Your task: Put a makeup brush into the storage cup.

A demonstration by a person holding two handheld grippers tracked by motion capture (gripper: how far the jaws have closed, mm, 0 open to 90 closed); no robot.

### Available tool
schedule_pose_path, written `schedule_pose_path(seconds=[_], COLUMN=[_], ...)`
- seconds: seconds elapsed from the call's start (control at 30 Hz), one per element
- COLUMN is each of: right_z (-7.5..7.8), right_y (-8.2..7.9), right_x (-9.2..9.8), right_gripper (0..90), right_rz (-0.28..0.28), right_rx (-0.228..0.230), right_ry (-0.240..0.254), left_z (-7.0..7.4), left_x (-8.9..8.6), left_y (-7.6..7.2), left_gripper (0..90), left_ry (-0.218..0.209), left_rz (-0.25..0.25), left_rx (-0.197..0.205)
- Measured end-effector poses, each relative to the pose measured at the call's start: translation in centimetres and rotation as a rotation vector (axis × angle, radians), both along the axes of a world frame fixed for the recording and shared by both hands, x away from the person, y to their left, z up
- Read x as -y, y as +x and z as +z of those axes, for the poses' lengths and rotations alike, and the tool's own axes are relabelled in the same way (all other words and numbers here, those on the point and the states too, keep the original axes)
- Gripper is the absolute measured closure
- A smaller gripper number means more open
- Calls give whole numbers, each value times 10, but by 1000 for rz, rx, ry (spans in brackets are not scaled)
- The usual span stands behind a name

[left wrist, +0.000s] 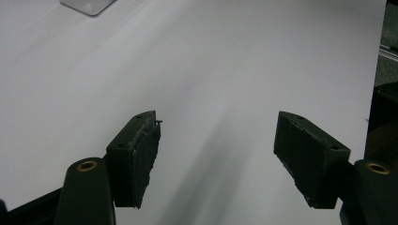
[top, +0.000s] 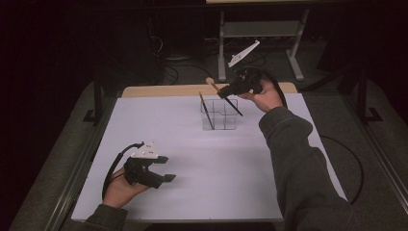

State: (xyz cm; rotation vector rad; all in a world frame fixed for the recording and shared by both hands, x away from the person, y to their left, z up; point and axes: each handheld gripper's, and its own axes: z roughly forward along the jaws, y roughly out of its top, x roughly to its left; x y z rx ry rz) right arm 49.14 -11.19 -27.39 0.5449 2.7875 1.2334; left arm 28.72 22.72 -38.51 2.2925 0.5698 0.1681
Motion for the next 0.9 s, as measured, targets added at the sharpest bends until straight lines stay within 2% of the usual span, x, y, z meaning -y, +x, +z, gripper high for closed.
schedule_pose_path(seconds=[0.33,0.6,0.77,0.9], right_z=[0,-4,-8,-12], right_y=[14,25,30,34], right_x=[-12,-17,-19,-20], right_gripper=[826,826,826,826], right_rz=[-9,-26,-41,-52], right_rx=[3,-3,4,-9], right_ry=[-5,-2,1,-5], left_z=[0,0,1,1], left_x=[-1,-2,-4,-5], left_y=[0,-1,0,0], left_gripper=[293,289,281,283], left_ry=[-6,-16,-10,-12], left_rz=[1,9,10,6], left_rx=[1,-5,6,7])
